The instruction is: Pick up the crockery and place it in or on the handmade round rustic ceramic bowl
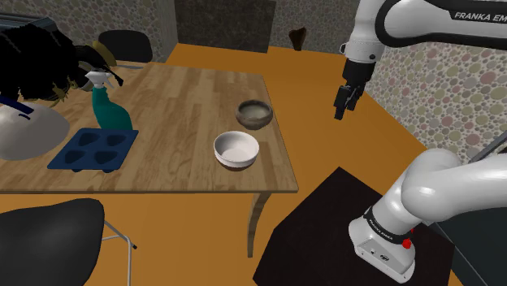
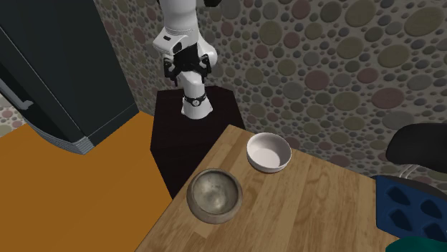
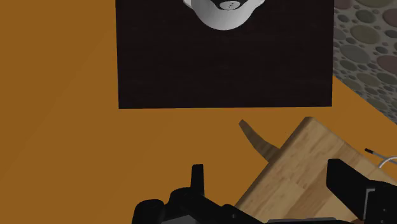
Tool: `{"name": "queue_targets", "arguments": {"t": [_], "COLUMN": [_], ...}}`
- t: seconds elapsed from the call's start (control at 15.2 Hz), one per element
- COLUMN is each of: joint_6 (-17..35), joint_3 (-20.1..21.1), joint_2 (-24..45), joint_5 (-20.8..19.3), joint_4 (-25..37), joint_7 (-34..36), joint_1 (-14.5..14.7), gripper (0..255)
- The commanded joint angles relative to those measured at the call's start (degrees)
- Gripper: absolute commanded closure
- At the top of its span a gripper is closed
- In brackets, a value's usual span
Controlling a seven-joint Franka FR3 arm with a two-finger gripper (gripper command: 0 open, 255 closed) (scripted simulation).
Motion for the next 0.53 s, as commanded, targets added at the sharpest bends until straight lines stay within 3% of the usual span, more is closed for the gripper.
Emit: {"name": "queue_targets", "arguments": {"t": [0.0,0.46], "joint_6": [0.0,12.0], "joint_3": [0.0,1.9], "joint_2": [0.0,11.8], "joint_5": [0.0,4.5], "joint_4": [0.0,1.0], "joint_7": [0.0,1.5], "joint_1": [0.0,2.7], "gripper": [0,0]}}
